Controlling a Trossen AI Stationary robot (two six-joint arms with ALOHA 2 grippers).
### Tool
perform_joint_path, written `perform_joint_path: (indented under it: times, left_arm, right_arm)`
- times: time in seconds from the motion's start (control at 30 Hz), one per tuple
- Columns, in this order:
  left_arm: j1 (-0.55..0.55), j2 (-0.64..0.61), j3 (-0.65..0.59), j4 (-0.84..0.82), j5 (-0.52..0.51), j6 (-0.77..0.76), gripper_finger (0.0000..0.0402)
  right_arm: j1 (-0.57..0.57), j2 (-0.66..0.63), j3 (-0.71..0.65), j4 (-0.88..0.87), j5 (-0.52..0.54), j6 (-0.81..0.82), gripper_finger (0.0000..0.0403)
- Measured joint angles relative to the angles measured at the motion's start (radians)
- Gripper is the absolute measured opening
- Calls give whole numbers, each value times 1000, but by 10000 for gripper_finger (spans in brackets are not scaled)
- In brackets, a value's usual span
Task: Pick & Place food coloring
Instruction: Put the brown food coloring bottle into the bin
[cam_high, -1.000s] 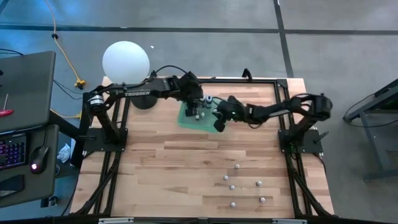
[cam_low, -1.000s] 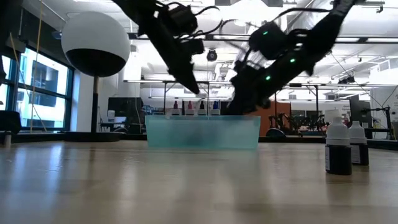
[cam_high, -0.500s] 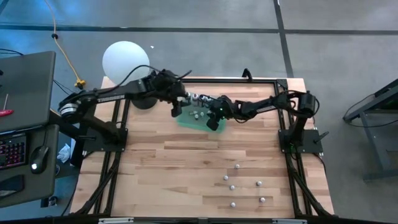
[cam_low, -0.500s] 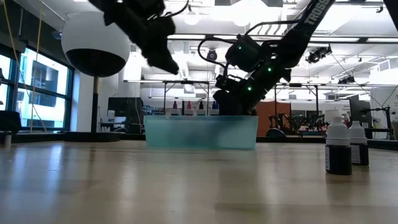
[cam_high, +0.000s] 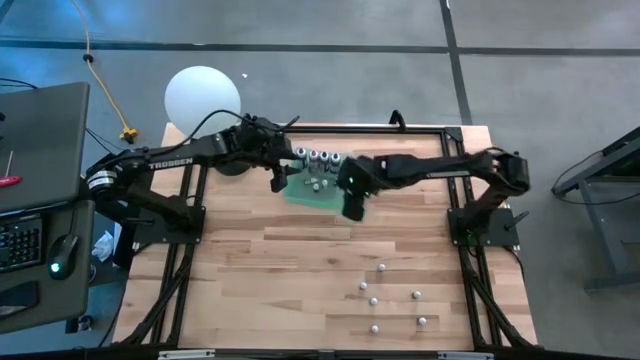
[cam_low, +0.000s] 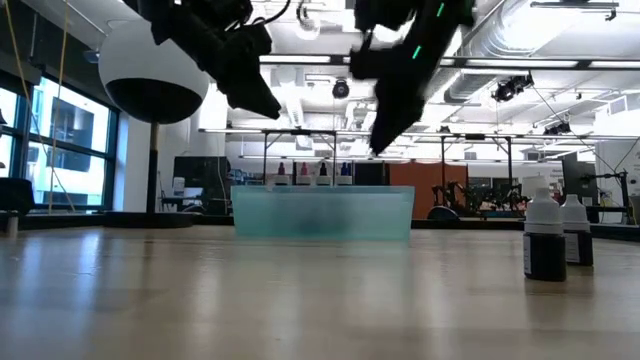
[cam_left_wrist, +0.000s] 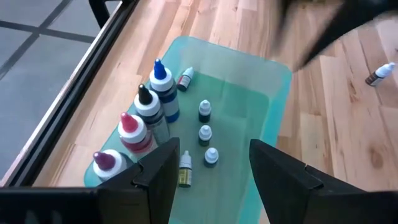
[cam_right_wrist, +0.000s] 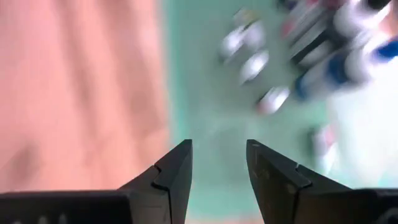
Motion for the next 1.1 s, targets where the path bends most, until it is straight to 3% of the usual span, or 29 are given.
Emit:
perform_joint_path:
  times: [0.13, 0.3, 0.5, 0.7, 0.93, 1.1]
  left_arm:
    - [0, 0, 0, -1, -4, -2, 192]
    - [0, 0, 0, -1, -3, -23, 192]
    - [0, 1, 0, -1, -16, -28, 192]
    - [0, 1, 0, -1, -16, -43, 193]
    - [0, 1, 0, -1, -19, -51, 193]
    - [0, 1, 0, -2, -20, -53, 193]
  right_arm:
    - [131, -33, 64, -231, -91, 203, 146]
    - [311, -32, 41, -327, -117, 460, 149]
    - [452, -31, -85, -170, -147, 687, 149]
    - [491, -31, -233, -73, -158, 831, 149]
    - [486, -31, -374, 117, -197, 861, 149]
    - [480, -31, -388, 158, -182, 852, 150]
